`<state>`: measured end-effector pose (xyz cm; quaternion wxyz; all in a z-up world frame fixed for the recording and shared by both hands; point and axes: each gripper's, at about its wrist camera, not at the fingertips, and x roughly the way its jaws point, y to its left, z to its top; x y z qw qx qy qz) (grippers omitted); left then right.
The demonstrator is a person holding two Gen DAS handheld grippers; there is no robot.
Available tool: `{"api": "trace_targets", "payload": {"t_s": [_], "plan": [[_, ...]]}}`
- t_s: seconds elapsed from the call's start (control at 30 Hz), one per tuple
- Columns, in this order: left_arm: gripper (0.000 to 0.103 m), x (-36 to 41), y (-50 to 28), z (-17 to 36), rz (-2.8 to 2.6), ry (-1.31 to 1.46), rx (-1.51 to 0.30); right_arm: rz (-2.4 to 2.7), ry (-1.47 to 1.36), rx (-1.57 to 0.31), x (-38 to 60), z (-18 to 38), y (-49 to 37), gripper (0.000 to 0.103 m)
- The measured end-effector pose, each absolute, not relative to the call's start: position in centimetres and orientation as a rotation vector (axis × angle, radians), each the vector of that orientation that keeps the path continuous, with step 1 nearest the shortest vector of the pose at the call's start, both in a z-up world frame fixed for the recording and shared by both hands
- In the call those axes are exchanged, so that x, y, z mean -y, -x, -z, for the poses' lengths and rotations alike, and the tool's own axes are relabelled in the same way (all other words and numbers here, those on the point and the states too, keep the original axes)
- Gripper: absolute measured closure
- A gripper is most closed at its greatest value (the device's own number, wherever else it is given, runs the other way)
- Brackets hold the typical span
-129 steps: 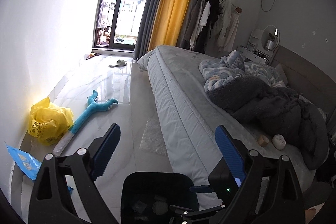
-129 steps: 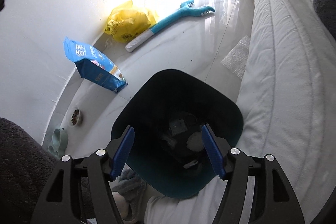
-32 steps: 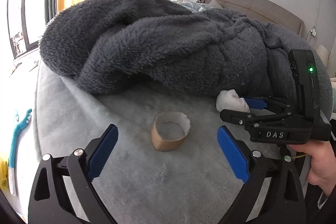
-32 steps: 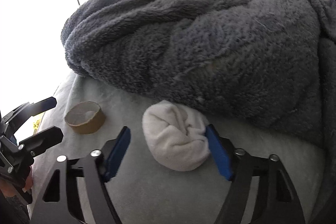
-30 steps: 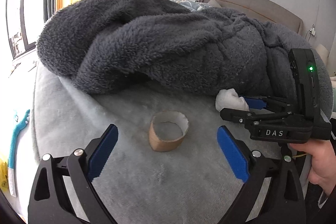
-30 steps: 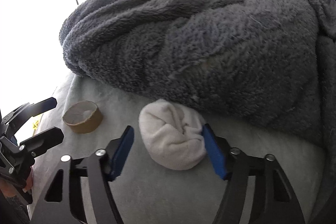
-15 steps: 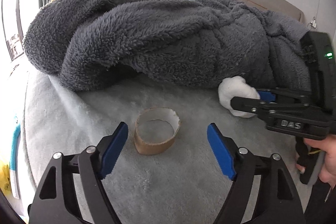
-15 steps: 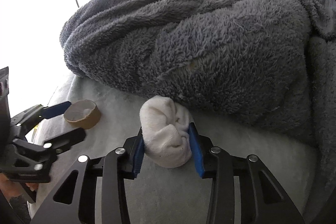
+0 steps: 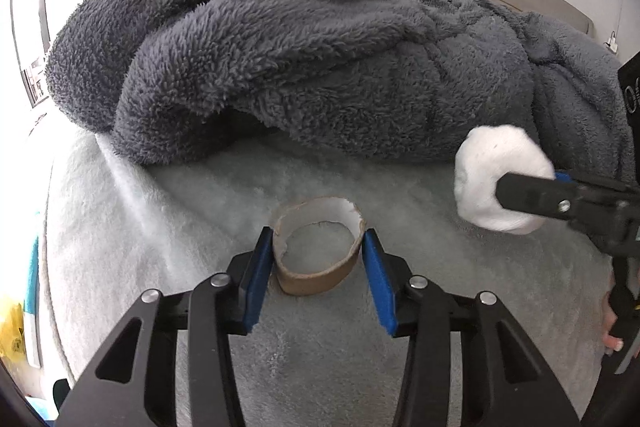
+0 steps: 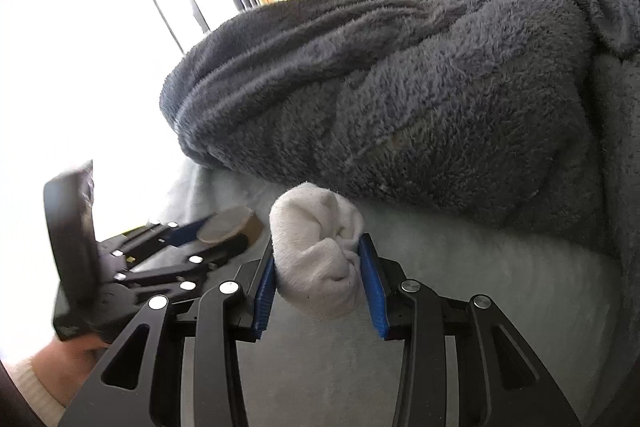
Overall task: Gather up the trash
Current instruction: 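Grasp the brown cardboard tape core with the left tool, then carry the cardboard core and white sock over the bin with both tools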
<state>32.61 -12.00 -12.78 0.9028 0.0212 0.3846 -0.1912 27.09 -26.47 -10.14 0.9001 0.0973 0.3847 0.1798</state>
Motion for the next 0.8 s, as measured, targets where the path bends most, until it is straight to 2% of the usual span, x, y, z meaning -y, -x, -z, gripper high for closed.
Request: {"api": "trace_targets", "payload": {"t_s": [0.8], "plan": [[0.056, 5.9, -26.5, 9.2, 0.267, -0.001, -0.778, -0.400, -0.194, -0.815, 19.9, 7.3, -23.5, 0.063]]}}
